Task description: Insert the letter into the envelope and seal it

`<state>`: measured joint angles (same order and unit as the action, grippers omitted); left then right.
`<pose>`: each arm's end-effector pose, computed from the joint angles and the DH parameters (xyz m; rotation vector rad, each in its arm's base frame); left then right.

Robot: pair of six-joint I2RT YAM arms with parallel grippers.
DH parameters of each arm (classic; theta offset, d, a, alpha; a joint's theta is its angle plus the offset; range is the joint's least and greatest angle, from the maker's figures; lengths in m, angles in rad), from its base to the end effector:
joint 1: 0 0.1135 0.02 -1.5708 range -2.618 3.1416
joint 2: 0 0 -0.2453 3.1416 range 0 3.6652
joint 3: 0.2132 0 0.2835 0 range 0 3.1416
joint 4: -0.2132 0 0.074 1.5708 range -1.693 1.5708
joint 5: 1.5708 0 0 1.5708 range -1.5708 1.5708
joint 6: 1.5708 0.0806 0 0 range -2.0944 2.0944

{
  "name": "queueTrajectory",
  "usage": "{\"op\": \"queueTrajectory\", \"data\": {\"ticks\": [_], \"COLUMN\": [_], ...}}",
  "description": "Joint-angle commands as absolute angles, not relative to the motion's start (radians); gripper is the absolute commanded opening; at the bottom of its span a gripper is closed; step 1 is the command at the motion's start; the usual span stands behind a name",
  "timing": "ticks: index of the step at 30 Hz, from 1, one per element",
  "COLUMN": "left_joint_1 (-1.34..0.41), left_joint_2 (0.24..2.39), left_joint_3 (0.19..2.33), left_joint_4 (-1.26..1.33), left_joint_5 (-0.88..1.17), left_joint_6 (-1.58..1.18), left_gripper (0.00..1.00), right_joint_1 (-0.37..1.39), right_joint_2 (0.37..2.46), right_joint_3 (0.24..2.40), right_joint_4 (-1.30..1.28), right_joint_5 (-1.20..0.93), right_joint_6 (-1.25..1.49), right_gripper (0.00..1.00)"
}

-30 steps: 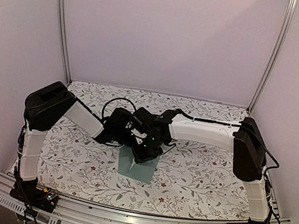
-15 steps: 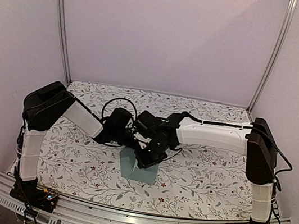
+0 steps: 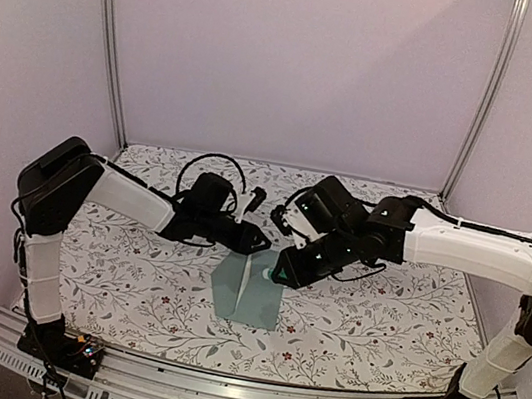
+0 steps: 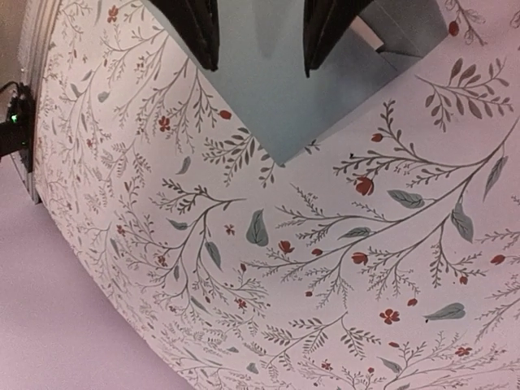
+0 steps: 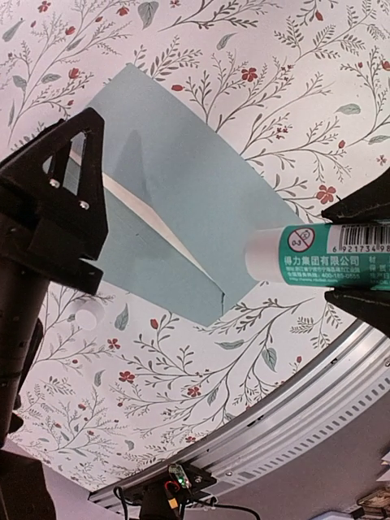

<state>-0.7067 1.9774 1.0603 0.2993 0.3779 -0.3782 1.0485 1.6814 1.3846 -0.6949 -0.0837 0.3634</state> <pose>0.3264 -0.3178 0.0691 0.6045 2.2486 -0.9970 0.2007 0.3622 0.2045 -0.9350 2.5220 0.6055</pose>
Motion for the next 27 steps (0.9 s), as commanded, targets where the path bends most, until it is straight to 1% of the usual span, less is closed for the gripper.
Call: {"op": "queueTrajectory", "data": {"ticks": [1, 3, 7, 10, 12, 14, 16, 18, 22, 27], "left_joint_1": [-0.710, -0.710, -0.731, -0.781, -0.815, -0.843, -0.875, -0.926, -1.009, -1.079], "left_joint_2": [1.900, 1.845, 1.706, 1.595, 1.531, 1.477, 1.438, 1.417, 1.414, 1.456], "left_joint_3": [1.081, 1.045, 0.898, 0.747, 0.633, 0.538, 0.470, 0.421, 0.402, 0.436], "left_joint_4": [0.262, 0.284, 0.415, 0.534, 0.664, 0.777, 0.852, 0.931, 0.987, 1.008], "left_joint_5": [0.394, 0.412, 0.494, 0.472, 0.463, 0.503, 0.552, 0.525, 0.430, 0.292], "left_joint_6": [-0.295, -0.232, -0.070, 0.074, 0.171, 0.263, 0.355, 0.438, 0.513, 0.557], "left_gripper": [0.43, 0.50, 0.62, 0.65, 0.66, 0.66, 0.67, 0.68, 0.67, 0.64], "right_joint_1": [1.033, 1.030, 1.018, 1.011, 1.009, 1.009, 1.009, 1.009, 1.009, 1.009], "right_joint_2": [1.631, 1.605, 1.561, 1.537, 1.528, 1.518, 1.513, 1.510, 1.518, 1.528], "right_joint_3": [1.304, 1.281, 1.235, 1.217, 1.213, 1.211, 1.208, 1.206, 1.209, 1.206], "right_joint_4": [-0.611, -0.597, -0.557, -0.541, -0.537, -0.534, -0.528, -0.523, -0.519, -0.505], "right_joint_5": [-0.115, -0.133, -0.216, -0.274, -0.290, -0.311, -0.334, -0.357, -0.368, -0.382], "right_joint_6": [0.376, 0.371, 0.351, 0.338, 0.337, 0.339, 0.340, 0.340, 0.346, 0.354], "right_gripper": [0.00, 0.00, 0.00, 0.00, 0.00, 0.00, 0.00, 0.00, 0.00, 0.00]}}
